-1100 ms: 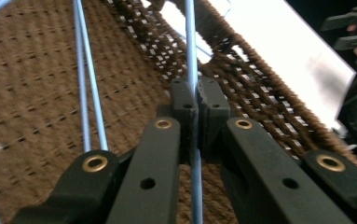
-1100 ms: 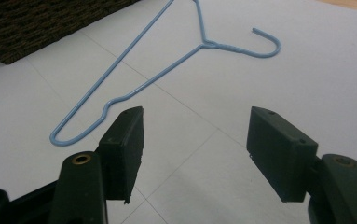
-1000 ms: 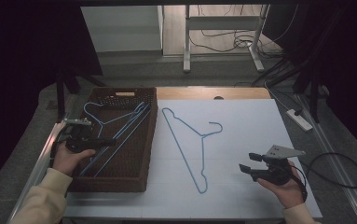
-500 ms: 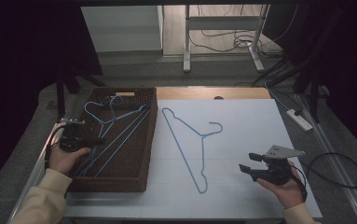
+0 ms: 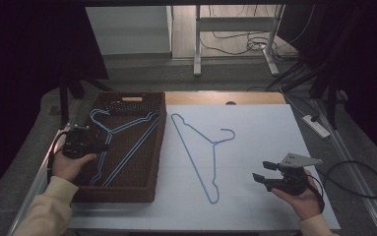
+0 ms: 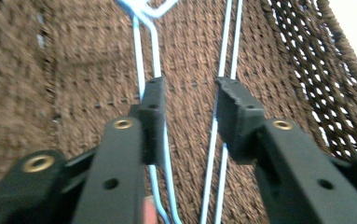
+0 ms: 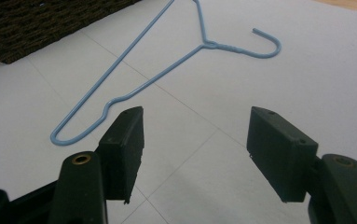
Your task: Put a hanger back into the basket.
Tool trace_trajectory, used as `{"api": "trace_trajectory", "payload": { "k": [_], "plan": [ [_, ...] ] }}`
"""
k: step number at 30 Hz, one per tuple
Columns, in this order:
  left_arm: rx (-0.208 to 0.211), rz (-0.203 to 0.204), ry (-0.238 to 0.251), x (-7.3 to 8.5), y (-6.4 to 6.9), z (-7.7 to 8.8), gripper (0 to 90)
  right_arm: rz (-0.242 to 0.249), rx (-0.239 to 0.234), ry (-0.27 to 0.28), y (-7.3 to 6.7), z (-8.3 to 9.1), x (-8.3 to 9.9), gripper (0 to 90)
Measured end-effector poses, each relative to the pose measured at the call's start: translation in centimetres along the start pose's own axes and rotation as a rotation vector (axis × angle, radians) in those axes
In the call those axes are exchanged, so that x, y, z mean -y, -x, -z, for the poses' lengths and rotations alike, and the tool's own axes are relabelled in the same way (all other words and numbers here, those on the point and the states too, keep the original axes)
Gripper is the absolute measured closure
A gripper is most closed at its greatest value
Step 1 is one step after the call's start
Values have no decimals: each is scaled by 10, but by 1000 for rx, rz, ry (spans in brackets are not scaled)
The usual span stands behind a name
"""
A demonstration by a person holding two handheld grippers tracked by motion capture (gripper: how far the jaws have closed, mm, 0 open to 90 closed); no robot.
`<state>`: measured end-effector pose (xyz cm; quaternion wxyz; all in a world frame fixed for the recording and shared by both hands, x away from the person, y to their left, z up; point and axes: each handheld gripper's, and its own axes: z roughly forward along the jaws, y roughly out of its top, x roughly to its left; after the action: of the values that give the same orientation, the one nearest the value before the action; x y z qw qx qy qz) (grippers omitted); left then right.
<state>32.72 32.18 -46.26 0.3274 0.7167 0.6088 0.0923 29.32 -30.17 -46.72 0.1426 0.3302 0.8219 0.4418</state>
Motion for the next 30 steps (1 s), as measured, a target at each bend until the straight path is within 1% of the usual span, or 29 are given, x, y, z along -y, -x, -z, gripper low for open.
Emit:
{"api": "trace_trajectory", "payload": {
  "k": [1, 2, 3, 4, 5, 7, 9, 10, 11, 12, 14, 15, 16, 17, 18, 19, 21, 23, 24, 25, 29, 30],
  "plan": [
    [4, -8, 29, 0, 2, 2, 532, 0, 0, 0, 0, 0, 0, 375],
    [10, -17, 49, -1, 3, 5, 496, 1, -1, 1, 0, 0, 0, 375],
    [12, -30, 69, -1, 5, 8, 478, 3, 1, -1, 0, 0, 0, 374],
    [12, -30, 69, -1, 5, 8, 455, 3, 0, -2, 0, 0, 0, 374],
    [15, -62, 96, -1, 10, 13, 422, 4, 1, -5, 0, -1, 0, 373],
    [34, -89, 123, -1, 15, 18, 368, 3, 1, -5, 0, -1, 0, 371],
    [58, -114, 150, 0, 19, 23, 338, 2, 1, -6, 0, -1, 0, 370],
    [64, -124, 166, 0, 21, 25, 328, 3, 2, -9, 0, -2, 0, 370],
    [64, -124, 166, 0, 21, 25, 320, 3, 2, -9, 0, -2, 0, 370],
    [67, -134, 177, 1, 23, 28, 320, 2, 2, -10, 1, -2, 0, 369],
    [81, -160, 202, 1, 29, 34, 311, 1, 1, -12, 1, -3, 0, 365],
    [100, -183, 212, 0, 36, 39, 309, 1, 1, -14, 1, -3, -1, 364],
    [100, -183, 212, 0, 36, 39, 306, 1, 1, -14, 1, -3, -1, 364],
    [109, -199, 212, -1, 40, 41, 306, 0, 2, -15, 1, -3, -1, 364],
    [109, -227, 213, -1, 50, 45, 295, 1, 3, -17, 1, -4, -1, 361],
    [113, -238, 219, -1, 54, 46, 292, 0, 1, -19, 1, -4, -1, 360],
    [135, -251, 231, 1, 62, 48, 290, -1, 1, -22, 1, -4, -1, 356],
    [149, -268, 239, 3, 69, 49, 287, -3, 1, -25, 1, -4, 0, 354],
    [149, -268, 239, 3, 69, 49, 285, -4, 2, -25, 1, -4, 0, 352],
    [159, -286, 245, 7, 75, 50, 284, -6, 2, -27, 2, -4, 0, 351],
    [193, -309, 268, 15, 86, 54, 275, -12, 7, -29, 2, -5, 0, 347],
    [193, -309, 268, 15, 86, 54, 275, -14, 8, -30, 3, -5, 0, 346]
  ]
}}
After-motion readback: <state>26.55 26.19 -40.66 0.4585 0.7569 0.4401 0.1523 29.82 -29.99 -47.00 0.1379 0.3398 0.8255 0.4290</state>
